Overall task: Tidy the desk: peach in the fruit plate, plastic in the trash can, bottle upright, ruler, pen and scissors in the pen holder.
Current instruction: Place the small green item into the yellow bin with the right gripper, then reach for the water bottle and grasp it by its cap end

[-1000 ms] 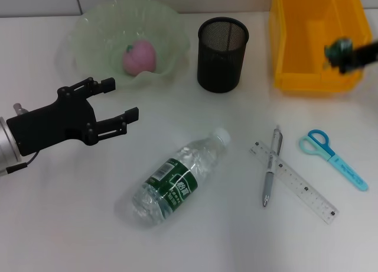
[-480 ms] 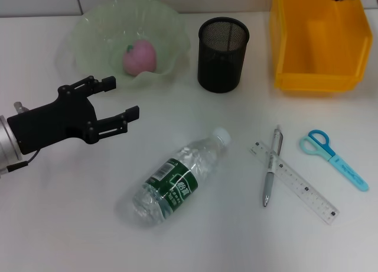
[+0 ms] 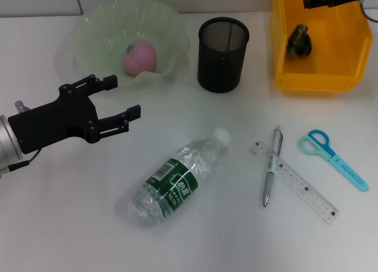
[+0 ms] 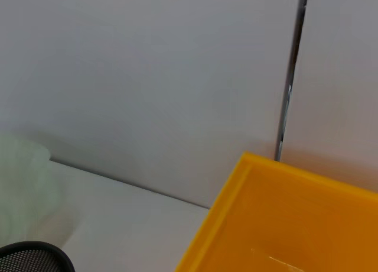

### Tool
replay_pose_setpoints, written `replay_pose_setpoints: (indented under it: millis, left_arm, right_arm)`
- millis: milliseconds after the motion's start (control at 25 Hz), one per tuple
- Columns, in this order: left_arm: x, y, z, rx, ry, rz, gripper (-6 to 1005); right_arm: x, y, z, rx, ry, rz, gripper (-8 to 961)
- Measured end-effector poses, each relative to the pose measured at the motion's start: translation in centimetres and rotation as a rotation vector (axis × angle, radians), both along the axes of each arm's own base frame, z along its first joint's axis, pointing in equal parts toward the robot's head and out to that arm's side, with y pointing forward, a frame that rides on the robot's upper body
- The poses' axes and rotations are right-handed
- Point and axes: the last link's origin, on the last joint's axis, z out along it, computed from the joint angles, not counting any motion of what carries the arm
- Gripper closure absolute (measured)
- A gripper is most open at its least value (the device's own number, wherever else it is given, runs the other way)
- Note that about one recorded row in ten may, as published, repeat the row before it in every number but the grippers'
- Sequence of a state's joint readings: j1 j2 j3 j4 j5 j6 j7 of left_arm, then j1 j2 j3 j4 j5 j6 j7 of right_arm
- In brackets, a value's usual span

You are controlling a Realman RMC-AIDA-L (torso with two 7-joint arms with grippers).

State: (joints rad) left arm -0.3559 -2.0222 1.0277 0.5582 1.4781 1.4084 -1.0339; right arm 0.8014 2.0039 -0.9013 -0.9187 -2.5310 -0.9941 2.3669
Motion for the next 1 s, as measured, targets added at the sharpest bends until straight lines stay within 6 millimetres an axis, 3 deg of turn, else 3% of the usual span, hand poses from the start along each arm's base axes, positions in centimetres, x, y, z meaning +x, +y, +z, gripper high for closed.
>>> replay_pose_setpoints:
  millis: [200,280,320,520,640,800,1000]
  left_arm:
    - [0.2,0.0,-0.1,-0.001,-0.006,-0.007,257]
    - [0.4,-0.1,-0.2,-0.003,-0.010,-0.013,259]
    - [0.5,-0.1,-0.2,-0.006,-0.016,-0.020,260]
    - [1.1,-0.2,-0.2,-0.017,-0.036,-0.039,265]
    - [1.9,-0.2,0.1,-0.029,-0.060,-0.061,267]
    - [3.6,0.1,1.1,-0.071,-0.090,-0.067,271]
    - [7.2,0.9,2.0,-0.198,-0.040,-0.038,275]
  right_arm:
    - [0.2,-0.5,0.8,0.006,0.004,0.001,294]
    - [-0.4,-1.4,1.5,0.009,0.021,0.026,183]
    - [-0.7,-2.0,1.9,0.012,0.041,0.048,127]
    - [-1.0,-6.9,3.0,0.018,0.184,0.228,127]
    - [0.4,-10.6,2.6,-0.034,0.299,0.342,127]
    - [3.9,-15.4,0.7,-0.106,0.351,0.482,127]
    - [7.7,-18.8,-2.5,-0.189,0.366,0.509,127]
